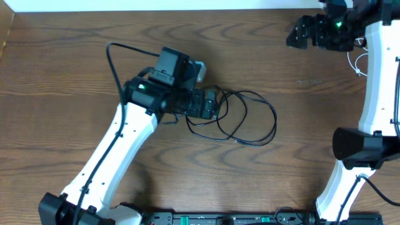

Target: Untangle cables

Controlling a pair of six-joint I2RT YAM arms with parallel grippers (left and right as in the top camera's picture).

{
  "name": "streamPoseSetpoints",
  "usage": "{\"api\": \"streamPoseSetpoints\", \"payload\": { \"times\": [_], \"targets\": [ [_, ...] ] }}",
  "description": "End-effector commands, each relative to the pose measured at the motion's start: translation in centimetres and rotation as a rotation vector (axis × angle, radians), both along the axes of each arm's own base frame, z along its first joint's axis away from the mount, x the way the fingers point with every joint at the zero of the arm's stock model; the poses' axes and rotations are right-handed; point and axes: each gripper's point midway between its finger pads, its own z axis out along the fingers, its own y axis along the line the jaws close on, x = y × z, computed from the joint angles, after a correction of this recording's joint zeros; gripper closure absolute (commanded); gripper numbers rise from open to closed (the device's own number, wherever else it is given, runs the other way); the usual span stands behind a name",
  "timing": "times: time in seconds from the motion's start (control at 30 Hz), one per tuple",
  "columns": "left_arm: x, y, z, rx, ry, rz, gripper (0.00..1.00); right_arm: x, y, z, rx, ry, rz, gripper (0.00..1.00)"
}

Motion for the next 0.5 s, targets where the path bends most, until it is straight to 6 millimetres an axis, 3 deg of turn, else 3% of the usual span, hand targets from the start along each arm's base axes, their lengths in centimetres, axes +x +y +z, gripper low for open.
{"api": "streamPoseSetpoints", "payload": {
  "times": [0.0, 0.17, 0.33, 0.47],
  "targets": [
    [-0.1, -2.2, -1.3, 0.014, -0.005, -0.054, 0.1, -0.7, -2.5, 1.2, -0.093, -0.026, -0.089, 0.01],
    [0.7, -6.2, -4.6, 0.036, 0.011, -0.033, 0.1, -0.6, -4.8, 0.9, -0.138, -0.021, -0.146, 0.01],
    [0.4, -10.2, -10.4, 0.11, 0.047, -0.031, 0.17, -0.6, -5.1, 0.6, -0.14, -0.009, -0.152, 0.01],
    [0.0, -11.0, -13.5, 0.187, 0.05, -0.031, 0.2, -0.7, -5.1, 0.6, -0.144, -0.011, -0.146, 0.01]
  ]
}}
